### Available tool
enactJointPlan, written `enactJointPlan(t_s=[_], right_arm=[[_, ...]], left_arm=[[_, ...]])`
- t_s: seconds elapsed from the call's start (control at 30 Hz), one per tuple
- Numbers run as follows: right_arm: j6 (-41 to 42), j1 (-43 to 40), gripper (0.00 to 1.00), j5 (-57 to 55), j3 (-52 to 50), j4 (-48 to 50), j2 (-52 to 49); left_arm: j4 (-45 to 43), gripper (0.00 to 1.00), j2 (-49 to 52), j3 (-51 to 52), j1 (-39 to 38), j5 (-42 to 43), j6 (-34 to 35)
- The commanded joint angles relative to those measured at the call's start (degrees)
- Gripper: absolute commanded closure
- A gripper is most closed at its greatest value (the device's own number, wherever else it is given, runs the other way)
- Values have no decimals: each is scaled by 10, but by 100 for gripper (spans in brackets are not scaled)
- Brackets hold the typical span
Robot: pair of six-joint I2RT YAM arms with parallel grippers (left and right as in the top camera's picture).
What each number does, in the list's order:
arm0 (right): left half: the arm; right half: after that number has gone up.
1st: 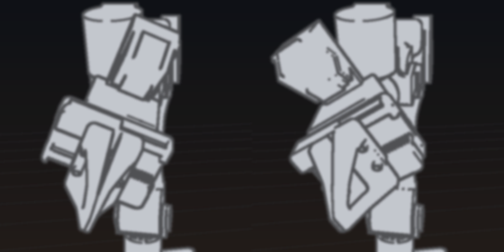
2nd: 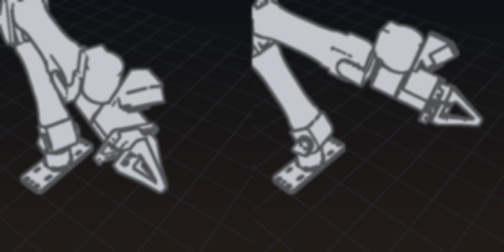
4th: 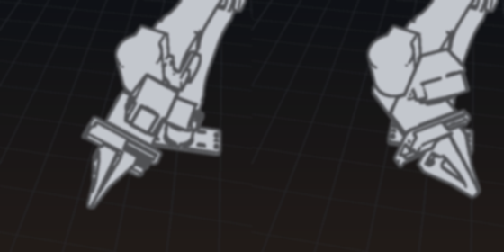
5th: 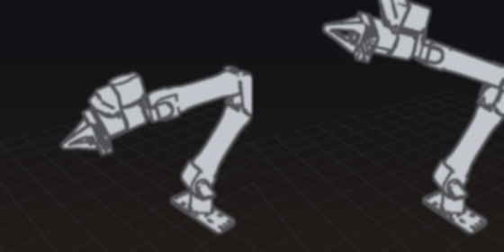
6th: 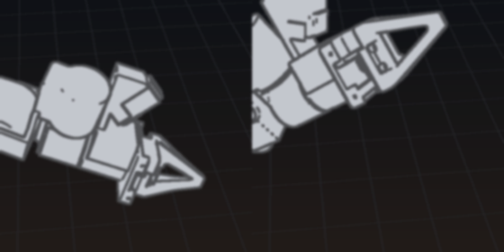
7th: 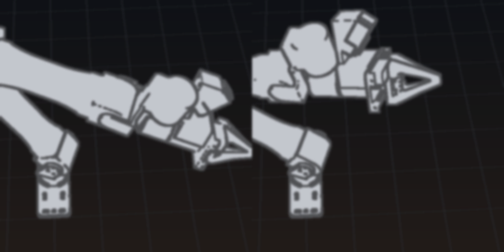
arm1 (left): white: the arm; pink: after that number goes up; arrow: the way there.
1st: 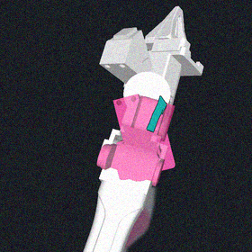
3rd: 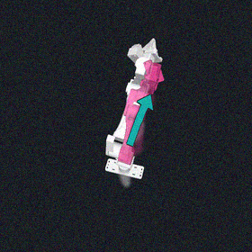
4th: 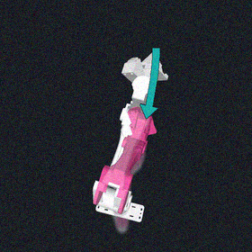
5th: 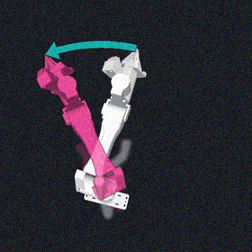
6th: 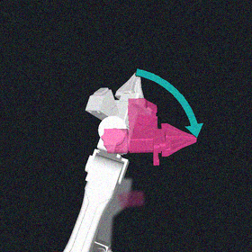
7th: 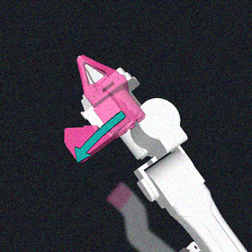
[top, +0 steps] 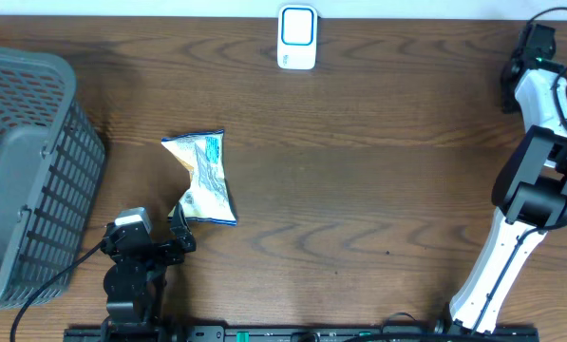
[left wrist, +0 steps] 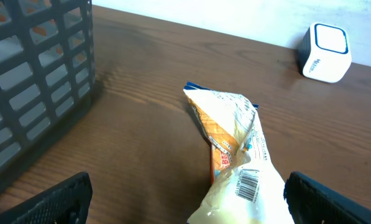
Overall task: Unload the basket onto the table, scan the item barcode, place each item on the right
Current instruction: 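Reach the right gripper back to the snack bag in the centre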
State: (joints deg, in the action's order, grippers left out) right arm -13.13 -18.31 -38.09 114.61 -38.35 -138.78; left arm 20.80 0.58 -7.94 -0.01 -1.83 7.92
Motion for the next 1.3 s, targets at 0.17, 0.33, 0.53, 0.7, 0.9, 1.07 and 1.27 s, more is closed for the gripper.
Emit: enactJointPlan(t_s=[0.17, 0.33, 0.53, 0.7, 0.9, 1.07, 1.27], right_arm=[[78, 67, 1, 82, 9, -25, 105], [175, 162, 1, 324, 9, -113, 154], [223, 302, 1, 679, 5, -161, 153], [304, 427, 1, 682, 5, -150, 146], [389, 572, 1, 530, 5, -122, 146], [391, 661, 1, 418, 5, -81, 128], [393, 717, 1, 338, 6, -49, 61]], left_arm=[[-1, 2, -3, 1, 3, -1, 5], [-1, 2, -3, 1, 3, -1, 5], [-1, 2, -3, 1, 3, -1, 5], [0, 2, -3, 1, 3, -1, 5], [0, 2, -3, 1, 3, -1, 5], [0, 2, -3, 1, 3, -1, 5], [-1, 2, -3, 1, 3, -1, 5]])
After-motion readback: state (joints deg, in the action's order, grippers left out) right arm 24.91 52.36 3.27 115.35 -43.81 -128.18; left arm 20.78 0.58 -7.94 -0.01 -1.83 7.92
